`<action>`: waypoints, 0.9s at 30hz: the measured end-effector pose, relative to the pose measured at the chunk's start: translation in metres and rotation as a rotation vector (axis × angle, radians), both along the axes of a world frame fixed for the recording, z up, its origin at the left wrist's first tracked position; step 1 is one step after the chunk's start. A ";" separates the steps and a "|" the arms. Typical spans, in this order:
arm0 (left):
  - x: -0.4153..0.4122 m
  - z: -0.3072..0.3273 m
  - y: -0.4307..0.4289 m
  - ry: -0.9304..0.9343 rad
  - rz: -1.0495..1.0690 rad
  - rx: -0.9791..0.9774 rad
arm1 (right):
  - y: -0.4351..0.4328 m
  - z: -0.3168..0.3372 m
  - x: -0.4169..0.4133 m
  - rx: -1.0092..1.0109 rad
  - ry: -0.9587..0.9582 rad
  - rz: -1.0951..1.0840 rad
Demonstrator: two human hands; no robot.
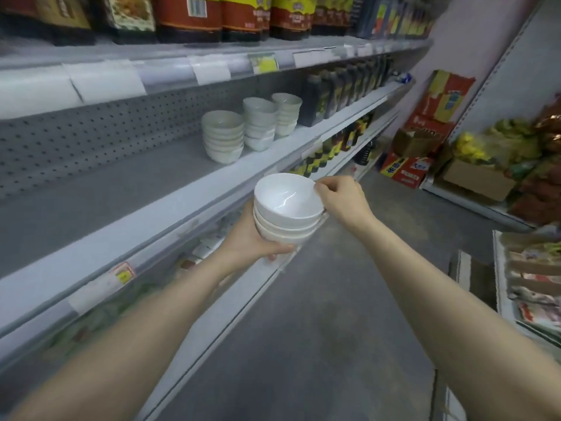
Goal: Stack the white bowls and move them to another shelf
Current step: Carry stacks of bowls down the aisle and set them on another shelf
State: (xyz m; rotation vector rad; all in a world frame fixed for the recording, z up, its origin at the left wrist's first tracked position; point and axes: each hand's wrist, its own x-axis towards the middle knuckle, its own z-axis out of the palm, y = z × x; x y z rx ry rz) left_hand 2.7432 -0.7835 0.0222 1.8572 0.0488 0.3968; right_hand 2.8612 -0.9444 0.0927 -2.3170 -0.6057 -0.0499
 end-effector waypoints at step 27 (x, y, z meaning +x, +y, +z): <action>0.072 -0.050 0.199 0.231 0.641 0.025 | 0.269 -0.051 0.135 0.056 0.254 0.571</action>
